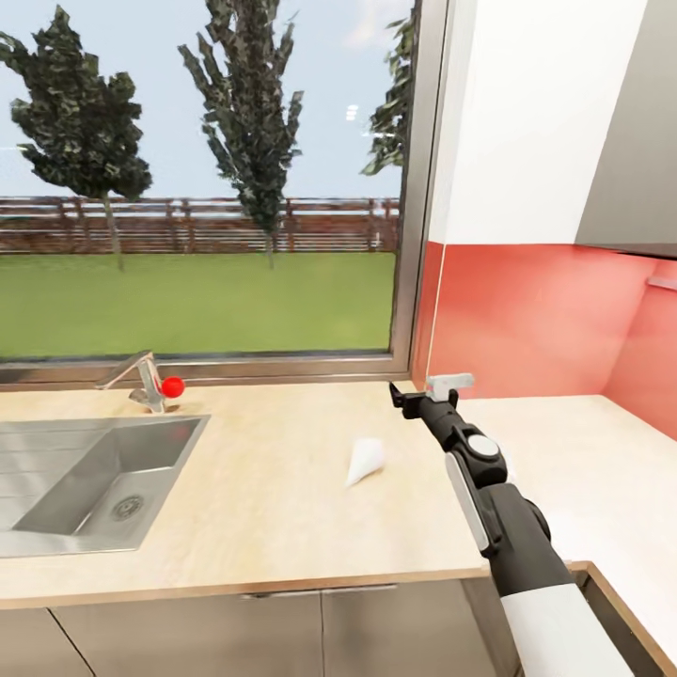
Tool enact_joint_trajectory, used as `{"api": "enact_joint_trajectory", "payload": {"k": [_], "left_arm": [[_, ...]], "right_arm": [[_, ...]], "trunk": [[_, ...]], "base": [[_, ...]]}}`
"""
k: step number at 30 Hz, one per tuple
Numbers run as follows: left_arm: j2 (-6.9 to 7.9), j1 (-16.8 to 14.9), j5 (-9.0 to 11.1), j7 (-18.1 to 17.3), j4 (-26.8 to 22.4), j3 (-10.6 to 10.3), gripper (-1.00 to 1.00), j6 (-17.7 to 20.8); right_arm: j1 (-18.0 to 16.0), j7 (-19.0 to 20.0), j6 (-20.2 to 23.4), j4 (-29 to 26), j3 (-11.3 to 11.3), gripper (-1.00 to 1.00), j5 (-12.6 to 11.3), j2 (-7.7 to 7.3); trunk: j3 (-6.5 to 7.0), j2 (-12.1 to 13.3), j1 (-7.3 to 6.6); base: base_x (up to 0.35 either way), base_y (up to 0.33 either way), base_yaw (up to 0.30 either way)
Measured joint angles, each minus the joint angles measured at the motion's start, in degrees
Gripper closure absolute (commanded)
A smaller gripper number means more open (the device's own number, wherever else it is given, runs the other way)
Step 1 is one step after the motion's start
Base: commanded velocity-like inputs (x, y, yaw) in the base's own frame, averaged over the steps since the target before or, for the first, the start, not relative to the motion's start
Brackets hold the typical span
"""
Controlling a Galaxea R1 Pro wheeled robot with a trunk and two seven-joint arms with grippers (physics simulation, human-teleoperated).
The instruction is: Set up a coffee station on the kitchen countertop: keep the coffee maker on the countertop, move the bottle of coffee from the kitchen shelf to the counter next to the coffee maker, place a paper coffee filter on top of the coffee maker, put the saucer next to the coffee maker with the coffee cup on the saucer, and place the electric kettle next to the coffee maker.
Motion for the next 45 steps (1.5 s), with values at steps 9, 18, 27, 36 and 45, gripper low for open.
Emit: {"api": "enact_joint_trajectory", "payload": {"k": [9, 18, 27, 36, 45], "left_arm": [[0.00, 0.07, 0.00, 0.03, 0.01, 0.06, -1.00, 0.06], [0.00, 0.09, 0.01, 0.03, 0.00, 0.06, -1.00, 0.13], [-0.12, 0.29, 0.00, -0.04, 0.08, 0.06, -1.00, 0.15], [-0.09, 0.37, 0.00, -0.05, 0.10, -0.02, -1.00, 1.19], [-0.16, 0.44, 0.00, -0.05, 0.09, -0.10, -1.00, 2.78]], "right_arm": [[0.00, 11.88, 0.02, 7.90, 0.19, -1.00, 0.18, -1.77], [-0.01, 25.69, 0.13, 11.27, -0.10, -1.00, 0.35, -4.95], [-0.07, 42.96, 7.95, 11.16, -0.11, -1.00, 8.64, -5.40], [-0.07, 45.14, 13.98, 11.43, -0.27, -1.00, 13.12, -5.78], [-0.08, 45.15, 13.98, 14.55, -0.22, -1.00, 13.81, -5.93]], "trunk": [[0.00, 0.00, -0.01], [0.00, 0.00, -0.01], [0.00, 0.01, 0.02], [0.00, 0.01, 0.02], [0.00, -0.01, 0.01]], "base": [[0.273, -0.164, 0.000], [0.326, -0.079, 0.000], [0.087, -0.005, 0.000], [0.001, 0.000, 0.000], [0.110, 0.000, 0.000]]}}
